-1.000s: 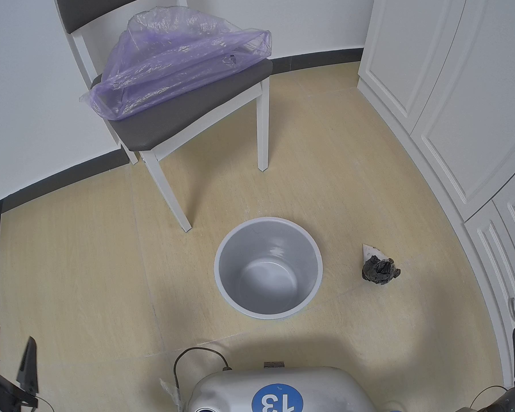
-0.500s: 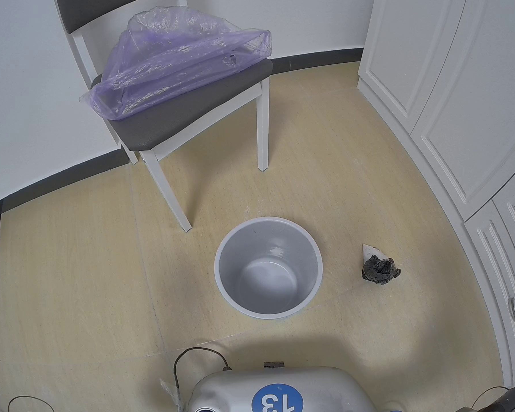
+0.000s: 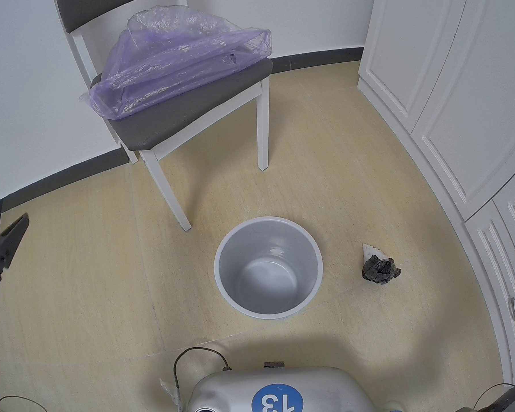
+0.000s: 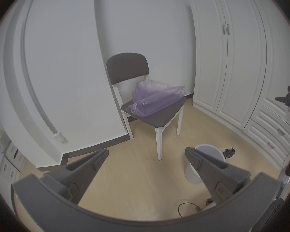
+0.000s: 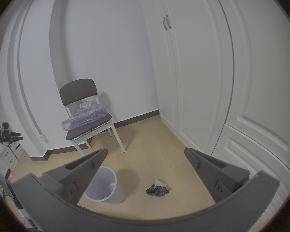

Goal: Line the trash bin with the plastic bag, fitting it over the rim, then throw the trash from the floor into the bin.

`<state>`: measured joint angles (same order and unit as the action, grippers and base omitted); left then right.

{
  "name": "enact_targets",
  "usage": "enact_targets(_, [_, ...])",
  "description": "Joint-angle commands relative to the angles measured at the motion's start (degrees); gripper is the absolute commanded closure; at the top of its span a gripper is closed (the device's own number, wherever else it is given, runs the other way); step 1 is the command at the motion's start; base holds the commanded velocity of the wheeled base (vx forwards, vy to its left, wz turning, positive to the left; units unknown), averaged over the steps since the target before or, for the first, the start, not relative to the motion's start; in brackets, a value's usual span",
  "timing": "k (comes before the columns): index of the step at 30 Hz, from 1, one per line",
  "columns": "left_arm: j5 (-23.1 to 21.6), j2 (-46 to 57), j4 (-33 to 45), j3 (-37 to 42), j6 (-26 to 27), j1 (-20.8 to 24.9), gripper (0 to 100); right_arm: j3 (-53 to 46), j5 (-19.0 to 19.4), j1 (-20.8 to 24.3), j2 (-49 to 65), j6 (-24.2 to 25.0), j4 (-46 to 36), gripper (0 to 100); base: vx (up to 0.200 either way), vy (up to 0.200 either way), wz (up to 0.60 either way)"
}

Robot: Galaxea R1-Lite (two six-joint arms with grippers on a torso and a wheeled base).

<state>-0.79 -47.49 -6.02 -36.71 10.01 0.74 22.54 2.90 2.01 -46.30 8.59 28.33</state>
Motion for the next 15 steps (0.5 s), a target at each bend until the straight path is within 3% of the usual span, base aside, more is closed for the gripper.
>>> enact_targets(1, [1.1,-12.9,-1.4,-7.4,0.6,0.0,0,0.2,-2.2,4.1,-3.7,0.4,0.9,0,0.000,0.000,0.00])
enact_targets(5, [1.9,-19.2,-2.7,-12.9,0.6,0.1,0,0.4,-4.5,5.5,-3.9,1.7,0.9,0,0.000,0.000,0.00])
enact_targets(15, [4.2,-38.5,-2.8,-28.2,0.6,0.0,0,1.5,-4.6,6.8,-6.1,5.6,0.9,0,0.000,0.000,0.00])
